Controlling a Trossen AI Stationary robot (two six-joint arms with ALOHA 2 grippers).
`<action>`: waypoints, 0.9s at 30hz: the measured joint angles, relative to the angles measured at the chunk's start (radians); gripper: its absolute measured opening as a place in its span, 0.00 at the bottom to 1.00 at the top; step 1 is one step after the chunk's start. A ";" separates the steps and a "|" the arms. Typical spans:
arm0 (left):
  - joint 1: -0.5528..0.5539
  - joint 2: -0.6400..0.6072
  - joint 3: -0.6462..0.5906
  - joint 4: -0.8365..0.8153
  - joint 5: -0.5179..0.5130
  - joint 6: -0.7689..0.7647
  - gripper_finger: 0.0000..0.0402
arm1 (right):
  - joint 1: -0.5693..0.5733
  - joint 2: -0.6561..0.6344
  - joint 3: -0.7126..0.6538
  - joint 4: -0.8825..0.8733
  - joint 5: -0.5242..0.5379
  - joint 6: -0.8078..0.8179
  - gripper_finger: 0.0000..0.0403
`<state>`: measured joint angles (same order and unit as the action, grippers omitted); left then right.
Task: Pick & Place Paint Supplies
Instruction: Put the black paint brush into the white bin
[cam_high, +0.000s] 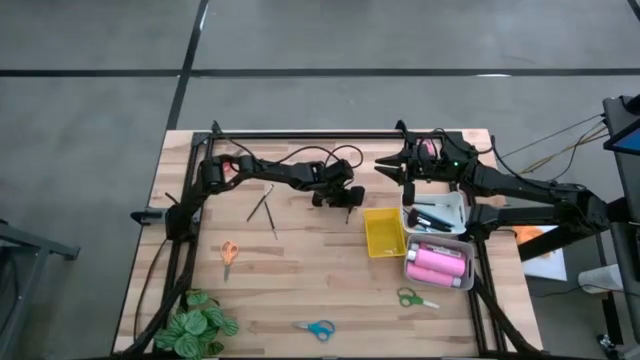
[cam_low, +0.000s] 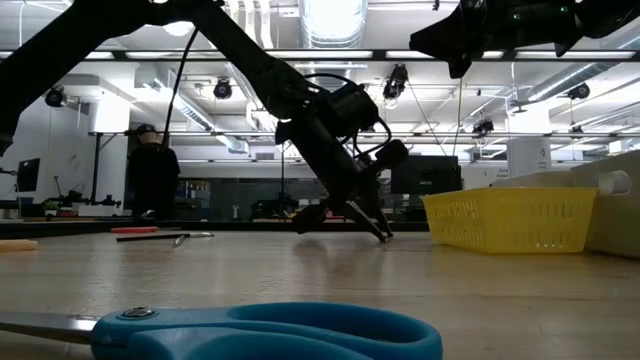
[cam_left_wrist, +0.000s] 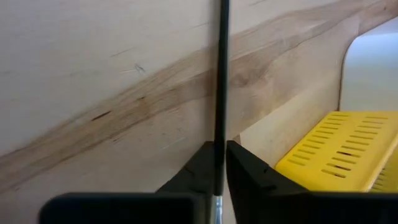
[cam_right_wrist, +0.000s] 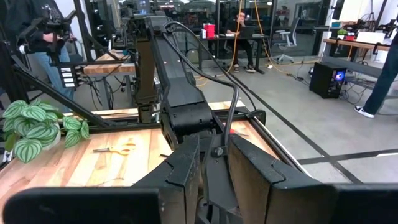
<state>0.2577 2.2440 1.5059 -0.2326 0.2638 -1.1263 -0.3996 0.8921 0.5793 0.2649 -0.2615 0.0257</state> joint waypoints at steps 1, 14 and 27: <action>0.000 0.000 0.000 0.001 0.000 0.000 0.14 | 0.000 0.000 0.000 0.000 0.000 0.000 0.21; 0.025 -0.050 -0.002 0.008 0.095 0.186 0.11 | 0.000 0.000 0.000 0.000 0.000 0.000 0.21; 0.037 -0.324 -0.049 -0.002 -0.070 0.517 0.10 | -0.001 0.000 0.000 0.000 0.000 0.000 0.21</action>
<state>0.2942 1.9198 1.4571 -0.2349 0.1940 -0.6094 -0.4004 0.8921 0.5793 0.2646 -0.2611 0.0254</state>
